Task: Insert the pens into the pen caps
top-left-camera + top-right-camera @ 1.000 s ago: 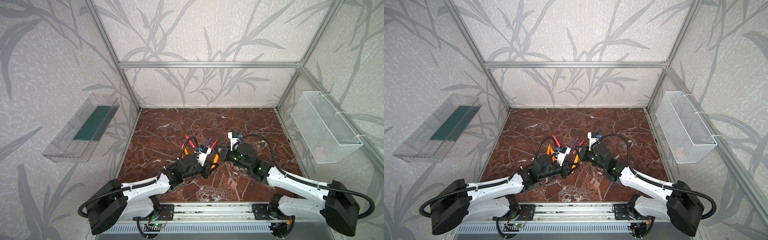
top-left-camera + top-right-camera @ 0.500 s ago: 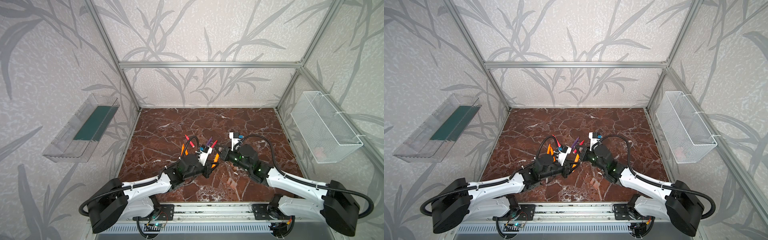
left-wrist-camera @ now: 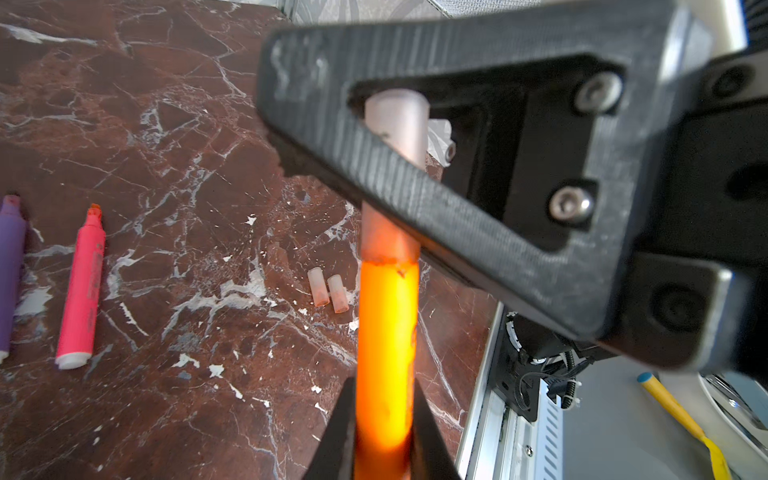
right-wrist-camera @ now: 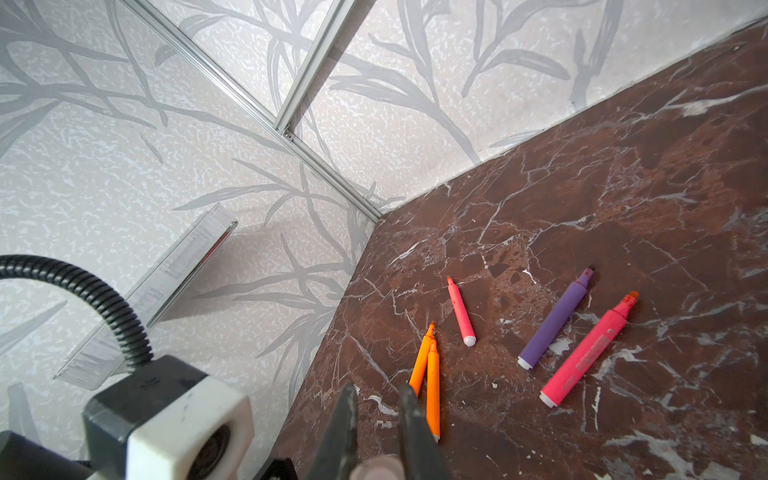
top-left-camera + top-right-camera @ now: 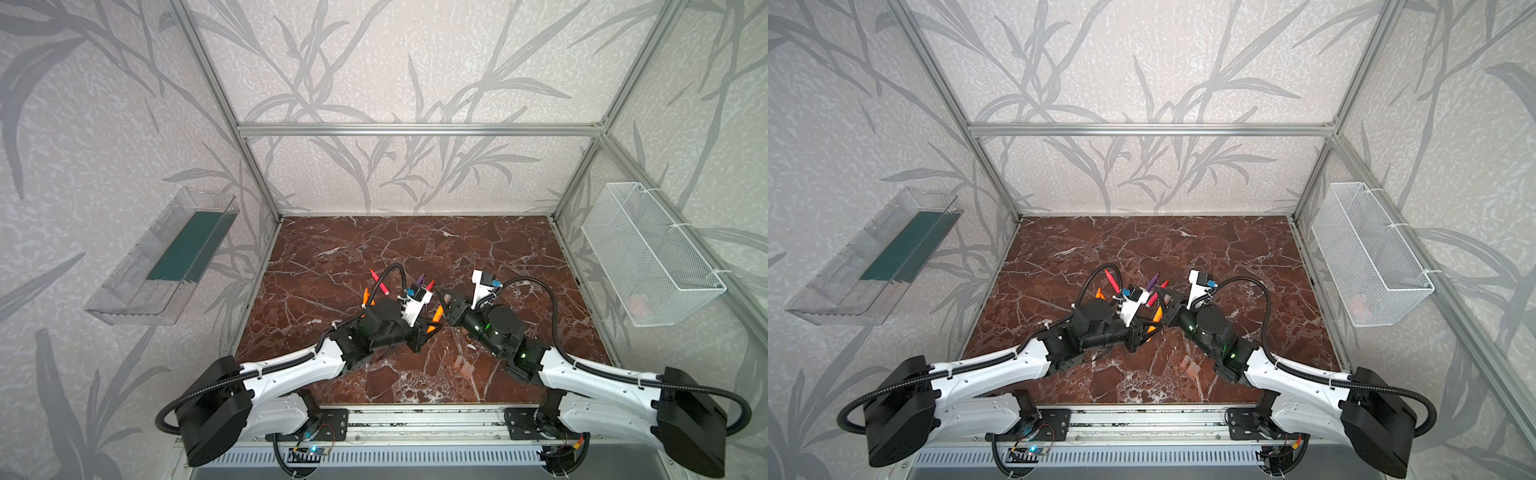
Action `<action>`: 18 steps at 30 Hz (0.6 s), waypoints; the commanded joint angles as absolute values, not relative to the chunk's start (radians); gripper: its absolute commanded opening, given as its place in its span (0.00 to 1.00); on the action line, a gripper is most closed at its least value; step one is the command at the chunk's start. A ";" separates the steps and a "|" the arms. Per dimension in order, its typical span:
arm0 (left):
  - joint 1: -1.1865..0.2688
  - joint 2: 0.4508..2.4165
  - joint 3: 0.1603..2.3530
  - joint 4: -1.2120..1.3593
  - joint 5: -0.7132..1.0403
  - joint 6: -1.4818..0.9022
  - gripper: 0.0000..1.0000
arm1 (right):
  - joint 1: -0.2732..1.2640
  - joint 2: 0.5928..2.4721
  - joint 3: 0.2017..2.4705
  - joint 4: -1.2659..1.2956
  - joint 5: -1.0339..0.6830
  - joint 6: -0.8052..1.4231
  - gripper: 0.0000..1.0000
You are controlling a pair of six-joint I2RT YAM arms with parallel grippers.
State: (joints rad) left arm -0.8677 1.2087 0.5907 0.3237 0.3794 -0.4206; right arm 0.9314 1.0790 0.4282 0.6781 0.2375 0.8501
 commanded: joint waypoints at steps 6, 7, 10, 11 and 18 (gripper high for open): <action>-0.736 1.189 0.714 0.509 0.204 -0.492 0.00 | 1.069 1.084 0.359 0.585 0.130 0.822 0.00; -0.735 1.190 0.716 0.508 0.210 -0.486 0.00 | 1.077 1.087 0.360 0.588 0.135 0.822 0.00; -0.734 1.189 0.725 0.500 0.219 -0.480 0.00 | 1.107 1.104 0.364 0.586 0.157 0.818 0.00; -0.734 1.189 0.727 0.500 0.225 -0.479 0.00 | 1.117 1.112 0.367 0.589 0.166 0.815 0.00; -0.734 1.174 0.731 0.502 0.255 -0.472 0.00 | 1.194 1.181 0.374 0.625 0.220 0.814 0.00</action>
State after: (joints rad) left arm -0.8303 1.2114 0.6052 0.2298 0.5133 -0.4168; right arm 1.0721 1.1366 0.4122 0.7475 0.4397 0.8261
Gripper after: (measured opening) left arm 0.165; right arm 0.169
